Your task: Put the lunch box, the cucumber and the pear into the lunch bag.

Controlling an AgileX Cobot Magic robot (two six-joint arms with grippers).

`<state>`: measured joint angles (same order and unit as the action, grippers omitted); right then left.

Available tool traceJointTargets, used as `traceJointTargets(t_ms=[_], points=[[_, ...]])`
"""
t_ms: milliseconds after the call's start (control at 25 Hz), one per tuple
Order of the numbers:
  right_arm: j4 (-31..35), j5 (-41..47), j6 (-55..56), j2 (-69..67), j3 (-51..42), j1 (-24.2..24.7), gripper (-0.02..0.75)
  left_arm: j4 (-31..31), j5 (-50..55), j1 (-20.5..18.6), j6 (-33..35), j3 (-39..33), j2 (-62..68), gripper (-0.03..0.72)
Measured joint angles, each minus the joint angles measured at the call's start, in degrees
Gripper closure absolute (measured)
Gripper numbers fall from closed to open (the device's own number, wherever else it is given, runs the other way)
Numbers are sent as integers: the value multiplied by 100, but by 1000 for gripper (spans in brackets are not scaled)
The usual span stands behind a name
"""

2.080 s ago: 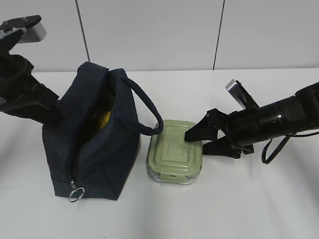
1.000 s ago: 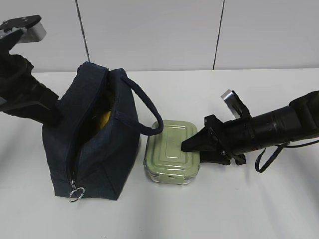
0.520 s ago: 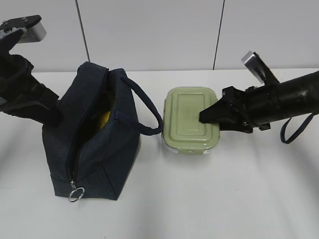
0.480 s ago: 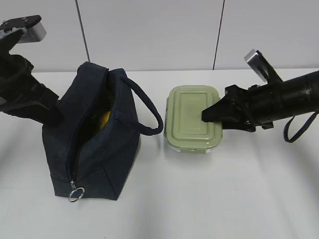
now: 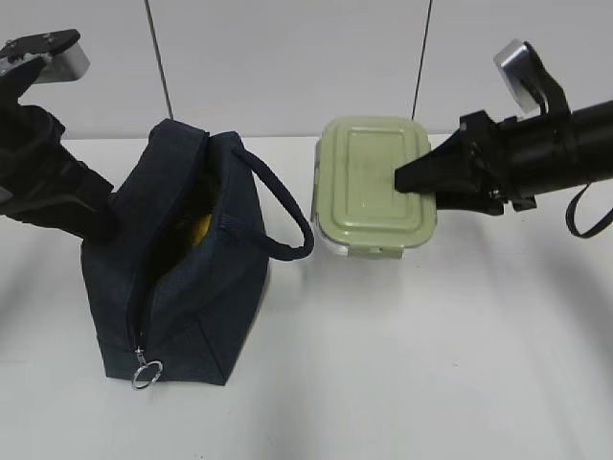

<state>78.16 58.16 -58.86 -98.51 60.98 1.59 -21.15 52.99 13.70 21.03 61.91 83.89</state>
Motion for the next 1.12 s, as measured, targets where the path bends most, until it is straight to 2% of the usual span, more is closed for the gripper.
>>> traceJointTargets(t_ms=[200, 360, 560, 720, 920, 1120], points=[[55, 159, 264, 163, 330, -209, 423, 0, 0, 0, 0, 0, 0, 685], [55, 11, 447, 163, 491, -688, 423, 0, 0, 0, 0, 0, 0, 685], [55, -549, 680, 163, 694, -1511, 423, 0, -5, 0, 0, 0, 0, 685], [88, -1022, 914, 163, 959, -1980, 423, 0, -10, 0, 0, 0, 0, 685], [141, -1703, 1140, 163, 1128, -2337, 424, 0, -14, 0, 0, 0, 0, 685], [162, -2002, 1296, -59, 1266, -2658, 426, 0, -48, 0, 0, 0, 0, 685]])
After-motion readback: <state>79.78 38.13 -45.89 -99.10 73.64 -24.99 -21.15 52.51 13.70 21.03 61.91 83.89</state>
